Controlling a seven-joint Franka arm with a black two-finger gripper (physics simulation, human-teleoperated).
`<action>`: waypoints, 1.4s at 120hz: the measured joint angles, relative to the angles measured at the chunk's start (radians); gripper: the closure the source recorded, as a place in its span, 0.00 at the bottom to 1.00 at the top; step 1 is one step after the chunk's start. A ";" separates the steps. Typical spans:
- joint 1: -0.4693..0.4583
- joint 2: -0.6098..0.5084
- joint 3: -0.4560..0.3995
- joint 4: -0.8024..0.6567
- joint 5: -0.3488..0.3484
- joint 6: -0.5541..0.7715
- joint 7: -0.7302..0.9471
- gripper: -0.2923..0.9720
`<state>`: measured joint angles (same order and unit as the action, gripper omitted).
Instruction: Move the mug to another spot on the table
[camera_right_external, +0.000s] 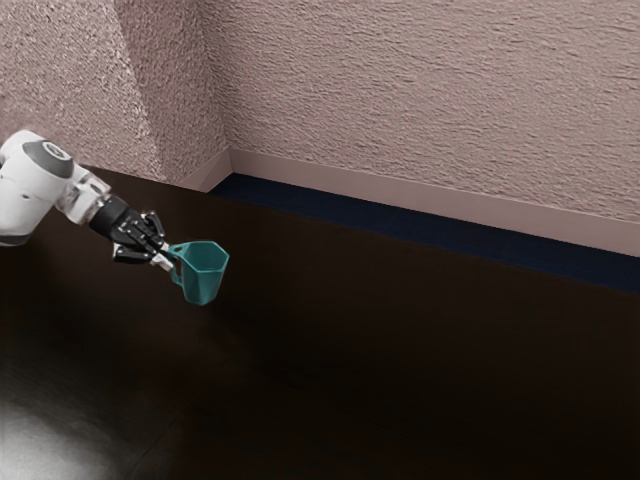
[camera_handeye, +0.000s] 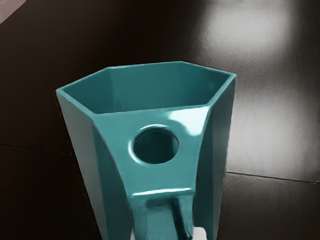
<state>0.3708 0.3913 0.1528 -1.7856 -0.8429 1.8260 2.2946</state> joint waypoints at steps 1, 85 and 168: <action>0.000 -0.005 0.000 -0.007 -0.003 0.000 0.000 0.85; -0.038 -0.308 -0.018 -0.484 -0.194 -0.003 0.009 0.85; -0.044 -0.322 0.025 -0.700 -0.427 -0.084 0.083 0.85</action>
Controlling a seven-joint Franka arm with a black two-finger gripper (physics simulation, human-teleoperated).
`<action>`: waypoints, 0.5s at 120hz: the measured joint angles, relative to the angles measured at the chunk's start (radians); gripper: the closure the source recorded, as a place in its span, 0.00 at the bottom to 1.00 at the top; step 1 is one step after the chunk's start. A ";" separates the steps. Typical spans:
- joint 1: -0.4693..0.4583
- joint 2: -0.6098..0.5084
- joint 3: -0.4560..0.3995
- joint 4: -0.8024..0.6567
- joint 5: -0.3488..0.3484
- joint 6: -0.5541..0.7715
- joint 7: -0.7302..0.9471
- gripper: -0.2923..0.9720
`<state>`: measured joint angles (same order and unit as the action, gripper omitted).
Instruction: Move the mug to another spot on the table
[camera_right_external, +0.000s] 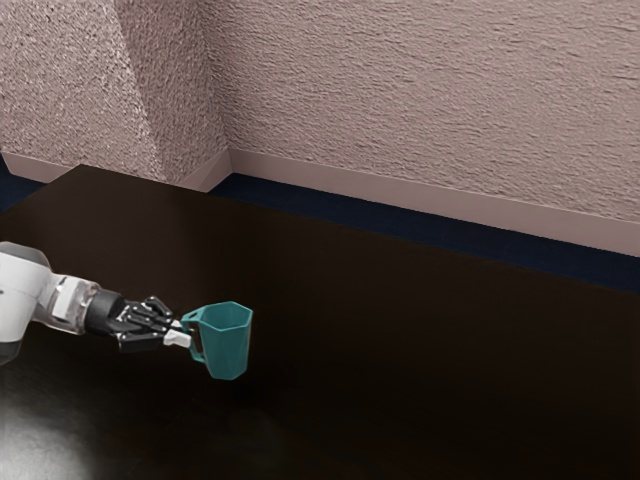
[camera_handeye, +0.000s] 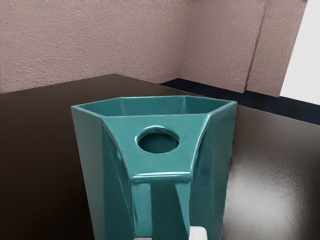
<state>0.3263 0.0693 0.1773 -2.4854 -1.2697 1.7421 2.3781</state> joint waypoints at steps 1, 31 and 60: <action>0.000 -0.001 0.001 -0.002 -0.002 0.000 0.002 0.85; 0.008 -0.012 0.035 -0.015 -0.025 -0.015 0.049 0.85; 0.011 0.043 0.043 -0.010 -0.043 -0.043 0.099 0.85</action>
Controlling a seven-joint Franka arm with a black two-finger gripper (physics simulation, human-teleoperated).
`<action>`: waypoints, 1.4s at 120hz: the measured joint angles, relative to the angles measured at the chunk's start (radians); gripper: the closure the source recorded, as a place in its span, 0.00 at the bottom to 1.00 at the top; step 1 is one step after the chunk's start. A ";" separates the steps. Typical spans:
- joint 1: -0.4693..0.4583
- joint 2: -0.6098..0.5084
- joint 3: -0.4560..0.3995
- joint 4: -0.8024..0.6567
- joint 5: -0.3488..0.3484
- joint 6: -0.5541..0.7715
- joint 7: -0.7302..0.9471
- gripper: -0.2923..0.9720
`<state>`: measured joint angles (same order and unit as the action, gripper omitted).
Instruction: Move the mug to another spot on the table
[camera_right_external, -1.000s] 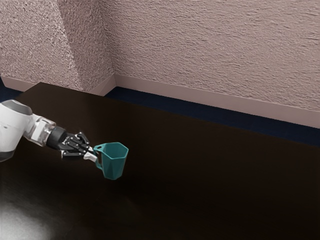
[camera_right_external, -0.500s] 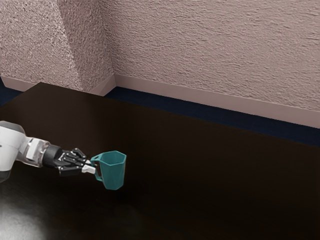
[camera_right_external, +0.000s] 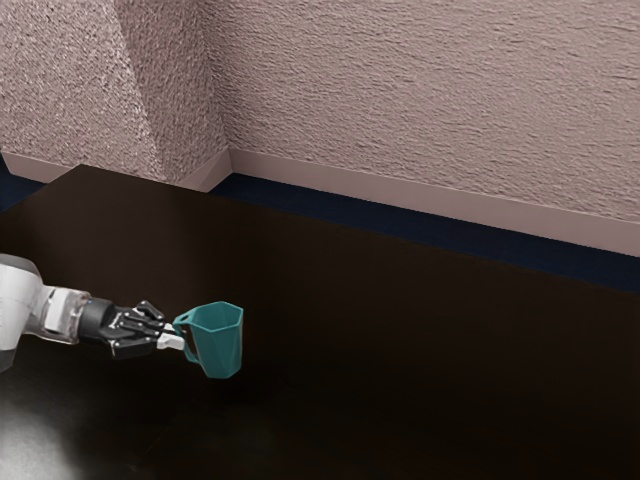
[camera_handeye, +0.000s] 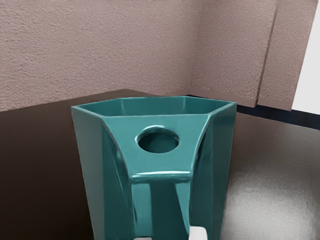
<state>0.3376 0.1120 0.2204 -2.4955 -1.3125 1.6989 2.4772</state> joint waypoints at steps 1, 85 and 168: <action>0.000 0.001 0.000 0.000 0.000 -0.001 0.002 0.85; 0.022 0.083 0.007 0.006 -0.014 -0.011 0.107 0.85; 0.023 0.108 0.006 0.027 -0.004 -0.027 0.176 0.27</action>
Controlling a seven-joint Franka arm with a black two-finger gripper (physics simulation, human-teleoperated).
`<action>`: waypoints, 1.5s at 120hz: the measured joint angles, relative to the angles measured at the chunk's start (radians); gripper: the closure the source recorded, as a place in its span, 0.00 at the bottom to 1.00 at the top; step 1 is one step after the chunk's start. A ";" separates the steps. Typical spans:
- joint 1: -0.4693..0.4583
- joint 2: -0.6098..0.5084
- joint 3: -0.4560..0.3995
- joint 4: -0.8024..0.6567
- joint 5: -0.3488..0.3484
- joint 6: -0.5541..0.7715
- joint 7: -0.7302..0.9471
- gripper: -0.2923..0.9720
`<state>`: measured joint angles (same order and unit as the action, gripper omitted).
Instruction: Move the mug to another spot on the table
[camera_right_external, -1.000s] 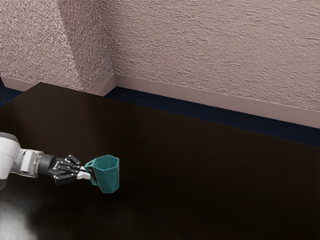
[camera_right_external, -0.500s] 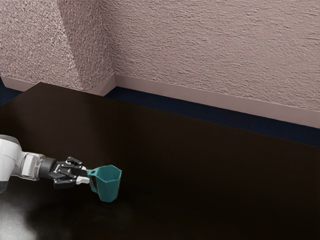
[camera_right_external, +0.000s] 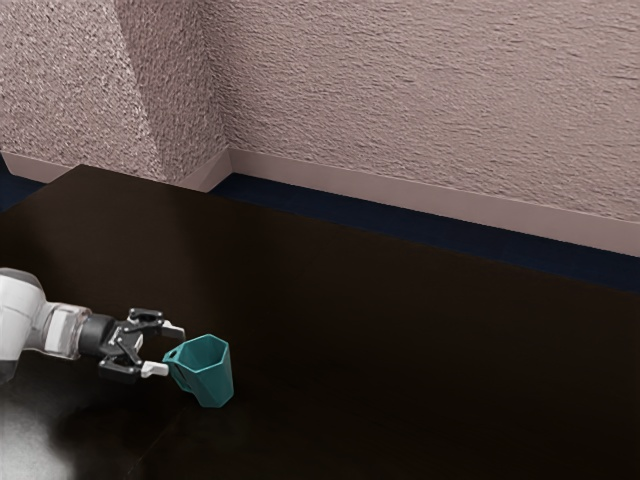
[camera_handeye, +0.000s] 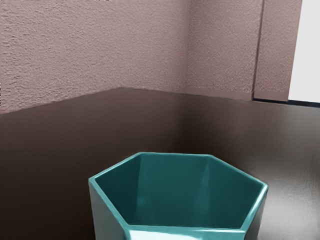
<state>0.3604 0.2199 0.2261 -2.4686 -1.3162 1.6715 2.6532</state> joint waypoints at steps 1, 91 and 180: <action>0.000 0.000 0.000 0.001 0.000 0.000 0.000 0.27; -0.020 -0.004 -0.235 0.529 0.489 0.310 -0.352 0.23; -0.398 -0.288 -0.239 0.830 1.271 -0.003 -1.773 0.23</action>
<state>-0.0379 -0.0686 -0.0127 -1.6388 -0.0453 1.6681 0.8803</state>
